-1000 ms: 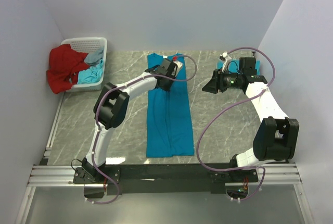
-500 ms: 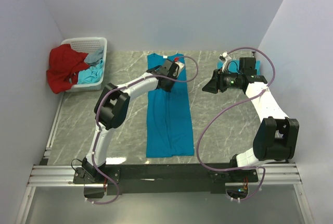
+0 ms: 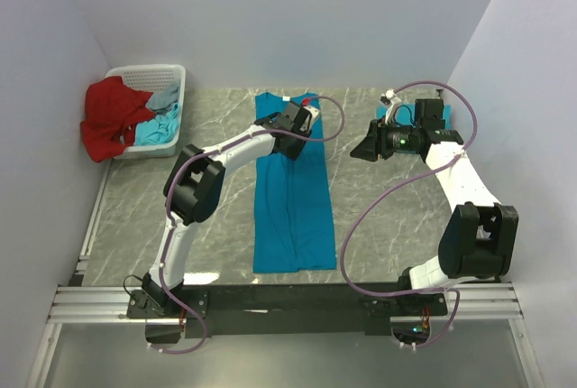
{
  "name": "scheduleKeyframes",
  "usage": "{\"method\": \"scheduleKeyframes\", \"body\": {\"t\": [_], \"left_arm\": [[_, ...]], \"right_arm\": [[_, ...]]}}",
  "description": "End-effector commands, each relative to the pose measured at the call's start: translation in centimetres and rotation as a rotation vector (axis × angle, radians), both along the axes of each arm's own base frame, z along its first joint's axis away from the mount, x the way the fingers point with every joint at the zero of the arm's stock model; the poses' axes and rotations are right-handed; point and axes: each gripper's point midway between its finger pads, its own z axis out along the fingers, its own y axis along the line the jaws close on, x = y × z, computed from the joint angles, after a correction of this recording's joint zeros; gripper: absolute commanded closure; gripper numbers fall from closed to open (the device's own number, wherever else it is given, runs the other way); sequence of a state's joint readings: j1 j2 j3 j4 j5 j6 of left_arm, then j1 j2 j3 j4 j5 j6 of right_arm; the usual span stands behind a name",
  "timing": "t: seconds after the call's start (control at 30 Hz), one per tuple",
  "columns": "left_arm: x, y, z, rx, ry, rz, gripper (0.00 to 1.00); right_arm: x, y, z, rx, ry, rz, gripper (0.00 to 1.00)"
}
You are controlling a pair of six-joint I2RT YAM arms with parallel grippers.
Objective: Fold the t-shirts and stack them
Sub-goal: Fold the tshirt
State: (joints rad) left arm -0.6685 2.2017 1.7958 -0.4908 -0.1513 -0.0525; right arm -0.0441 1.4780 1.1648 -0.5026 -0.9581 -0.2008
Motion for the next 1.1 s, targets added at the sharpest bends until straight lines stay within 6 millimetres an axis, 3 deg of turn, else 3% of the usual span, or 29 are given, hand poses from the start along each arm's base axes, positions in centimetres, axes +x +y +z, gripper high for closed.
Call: {"method": "scheduleKeyframes", "body": {"t": [0.0, 0.07, 0.17, 0.2, 0.27, 0.3, 0.37, 0.4, 0.43, 0.47, 0.5, 0.53, 0.63, 0.67, 0.73, 0.77, 0.8, 0.83, 0.87, 0.9, 0.97, 1.07], "left_arm": [[0.7, -0.3, 3.5, -0.036, -0.073, 0.026, 0.54], [0.8, -0.5, 4.9, -0.062, -0.106, 0.019, 0.51], [1.2, -0.6, 9.5, -0.137, -0.199, 0.025, 0.38], [1.0, -0.2, 11.8, -0.166, -0.245, 0.033, 0.28], [1.3, 1.0, 14.2, -0.189, -0.311, 0.069, 0.15], [1.1, 1.8, 16.2, -0.236, -0.363, 0.098, 0.01], [1.3, 3.8, 17.8, -0.294, -0.391, 0.13, 0.0], [0.5, 4.9, 18.9, -0.346, -0.39, 0.137, 0.0], [0.2, 5.5, 19.3, -0.386, -0.372, 0.128, 0.01], [-0.1, 7.0, 18.3, -0.423, -0.323, 0.118, 0.0], [-1.0, 7.8, 20.0, -0.473, -0.333, 0.106, 0.01], [-1.5, 8.6, 20.2, -0.485, -0.33, 0.091, 0.01], [-4.7, 10.4, 19.3, -0.45, -0.343, -0.007, 0.0], [-6.3, 10.5, 17.0, -0.426, -0.303, -0.056, 0.0], [-9.1, 10.4, 17.7, -0.442, -0.319, -0.147, 0.01], [-10.9, 10.3, 15.7, -0.407, -0.301, -0.217, 0.02], [-13.2, 10.0, 17.2, -0.438, -0.344, -0.296, 0.03], [-14.6, 9.7, 17.0, -0.437, -0.364, -0.356, 0.03], [-16.8, 9.2, 14.9, -0.4, -0.376, -0.459, 0.03], [-18.6, 9.2, 16.2, -0.404, -0.449, -0.531, 0.03], [-20.9, 9.1, 14.6, -0.368, -0.484, -0.606, 0.02], [-24.2, 9.6, 16.6, -0.43, -0.555, -0.677, 0.06]], "right_arm": [[0.7, -0.2, 1.6, 0.008, -0.047, 0.01, 0.45], [0.7, -0.2, 1.5, 0.007, -0.047, 0.009, 0.45], [0.7, -0.1, 1.5, 0.009, -0.047, 0.012, 0.45], [0.7, -0.2, 1.4, 0.008, -0.042, 0.012, 0.45], [0.6, -0.1, 1.4, 0.004, -0.046, 0.018, 0.45], [0.6, -0.2, 1.4, 0.002, -0.045, 0.018, 0.45], [0.5, -0.2, 1.5, -0.004, -0.058, 0.028, 0.44], [0.3, -0.1, 1.5, -0.002, -0.06, 0.032, 0.44], [0.3, -0.1, 1.7, -0.006, -0.072, 0.035, 0.43], [0.1, 0.0, 1.6, -0.01, -0.079, 0.043, 0.43], [0.0, 0.1, 1.8, -0.014, -0.087, 0.05, 0.42], [-0.1, 0.1, 1.8, -0.025, -0.11, 0.063, 0.42], [-0.7, 0.5, 2.0, -0.051, -0.157, 0.113, 0.41], [-1.1, 0.6, 1.9, -0.057, -0.164, 0.127, 0.4], [-1.9, 1.2, 2.3, -0.069, -0.239, 0.198, 0.39], [-2.9, 1.5, 1.7, -0.069, -0.25, 0.24, 0.34], [-3.7, 1.7, 2.1, -0.075, -0.31, 0.275, 0.29], [-4.6, 2.7, 2.2, -0.085, -0.405, 0.362, 0.24], [-5.7, 3.0, 1.0, -0.083, -0.437, 0.404, 0.18], [-6.6, 3.4, 1.5, -0.096, -0.528, 0.438, 0.18], [-7.3, 4.3, -0.4, -0.142, -0.653, 0.494, 0.17], [-8.1, 5.9, -1.2, -0.217, -0.693, 0.551, 0.2]]}}
